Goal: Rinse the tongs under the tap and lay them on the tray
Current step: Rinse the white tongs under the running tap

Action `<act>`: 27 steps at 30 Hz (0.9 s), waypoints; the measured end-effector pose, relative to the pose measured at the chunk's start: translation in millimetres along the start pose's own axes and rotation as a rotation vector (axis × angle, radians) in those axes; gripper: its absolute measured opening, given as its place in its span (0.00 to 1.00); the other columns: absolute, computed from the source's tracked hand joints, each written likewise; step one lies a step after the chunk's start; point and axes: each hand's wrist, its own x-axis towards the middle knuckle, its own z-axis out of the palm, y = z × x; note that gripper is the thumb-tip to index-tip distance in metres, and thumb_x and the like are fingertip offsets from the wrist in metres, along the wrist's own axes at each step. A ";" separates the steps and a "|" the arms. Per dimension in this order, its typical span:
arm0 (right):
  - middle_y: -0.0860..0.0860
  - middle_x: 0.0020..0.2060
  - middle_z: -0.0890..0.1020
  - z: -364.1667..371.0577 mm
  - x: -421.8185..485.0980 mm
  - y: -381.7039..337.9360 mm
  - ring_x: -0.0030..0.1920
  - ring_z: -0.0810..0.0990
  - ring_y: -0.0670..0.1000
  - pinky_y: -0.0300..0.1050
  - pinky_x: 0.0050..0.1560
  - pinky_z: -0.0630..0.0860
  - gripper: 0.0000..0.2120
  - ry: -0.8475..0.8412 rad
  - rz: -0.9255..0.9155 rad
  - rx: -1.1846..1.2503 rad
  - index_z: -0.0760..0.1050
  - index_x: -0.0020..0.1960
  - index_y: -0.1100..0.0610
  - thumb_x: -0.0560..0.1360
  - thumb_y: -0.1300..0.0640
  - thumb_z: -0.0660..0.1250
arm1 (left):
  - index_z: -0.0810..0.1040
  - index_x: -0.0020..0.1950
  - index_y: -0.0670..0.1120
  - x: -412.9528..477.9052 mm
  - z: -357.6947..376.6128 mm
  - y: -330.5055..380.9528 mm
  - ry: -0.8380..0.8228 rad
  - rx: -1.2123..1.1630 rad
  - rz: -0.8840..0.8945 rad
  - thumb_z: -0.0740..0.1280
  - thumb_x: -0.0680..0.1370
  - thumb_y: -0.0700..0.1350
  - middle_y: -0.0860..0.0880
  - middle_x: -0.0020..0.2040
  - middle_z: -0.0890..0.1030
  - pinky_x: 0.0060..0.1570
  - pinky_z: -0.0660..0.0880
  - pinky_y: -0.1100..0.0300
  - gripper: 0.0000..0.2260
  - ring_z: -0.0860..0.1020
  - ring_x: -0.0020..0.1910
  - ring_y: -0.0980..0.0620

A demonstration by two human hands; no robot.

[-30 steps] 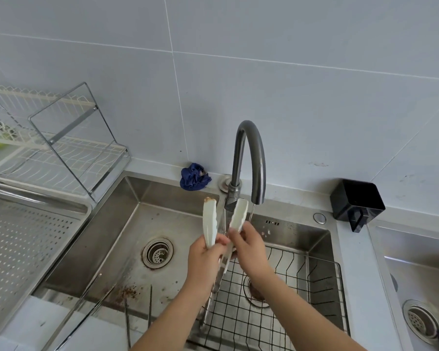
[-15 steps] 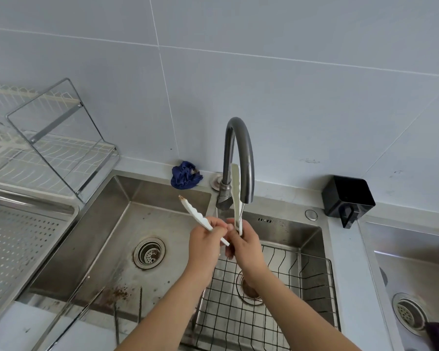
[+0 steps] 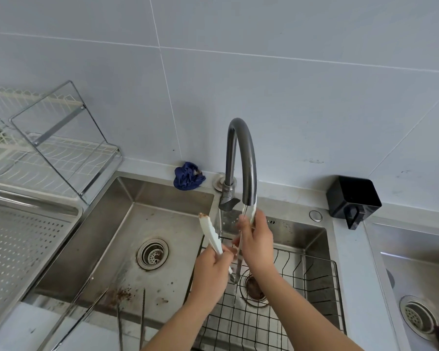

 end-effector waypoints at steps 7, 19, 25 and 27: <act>0.55 0.42 0.86 10.8 -11.3 2.6 0.41 0.86 0.57 0.48 0.34 0.83 0.07 -0.089 0.289 0.266 0.75 0.51 0.56 0.79 0.66 0.61 | 0.79 0.46 0.47 1.4 -0.6 -1.1 0.012 0.007 0.016 0.64 0.77 0.42 0.41 0.43 0.83 0.38 0.82 0.39 0.05 0.83 0.40 0.42; 0.53 0.33 0.75 4.5 9.6 -11.6 0.29 0.73 0.50 0.45 0.29 0.73 0.11 -0.223 0.383 0.644 0.74 0.63 0.51 0.83 0.49 0.64 | 0.78 0.51 0.45 6.6 -3.6 0.6 0.013 -0.191 -0.169 0.62 0.79 0.44 0.46 0.42 0.87 0.21 0.68 0.60 0.06 0.84 0.36 0.42; 0.50 0.25 0.63 2.7 18.7 -14.9 0.23 0.60 0.50 0.45 0.28 0.67 0.26 -0.152 0.589 0.729 0.74 0.39 0.57 0.83 0.37 0.57 | 0.73 0.51 0.38 0.7 -10.0 -11.0 0.045 -0.340 -0.239 0.60 0.82 0.43 0.39 0.42 0.86 0.16 0.63 0.63 0.08 0.86 0.39 0.40; 0.50 0.26 0.65 5.2 21.3 -15.6 0.23 0.62 0.49 0.45 0.29 0.70 0.22 -0.165 0.638 0.817 0.74 0.38 0.56 0.84 0.43 0.59 | 0.73 0.52 0.38 0.7 -8.4 -11.5 0.048 -0.366 -0.262 0.60 0.82 0.44 0.39 0.43 0.86 0.16 0.62 0.64 0.09 0.86 0.41 0.37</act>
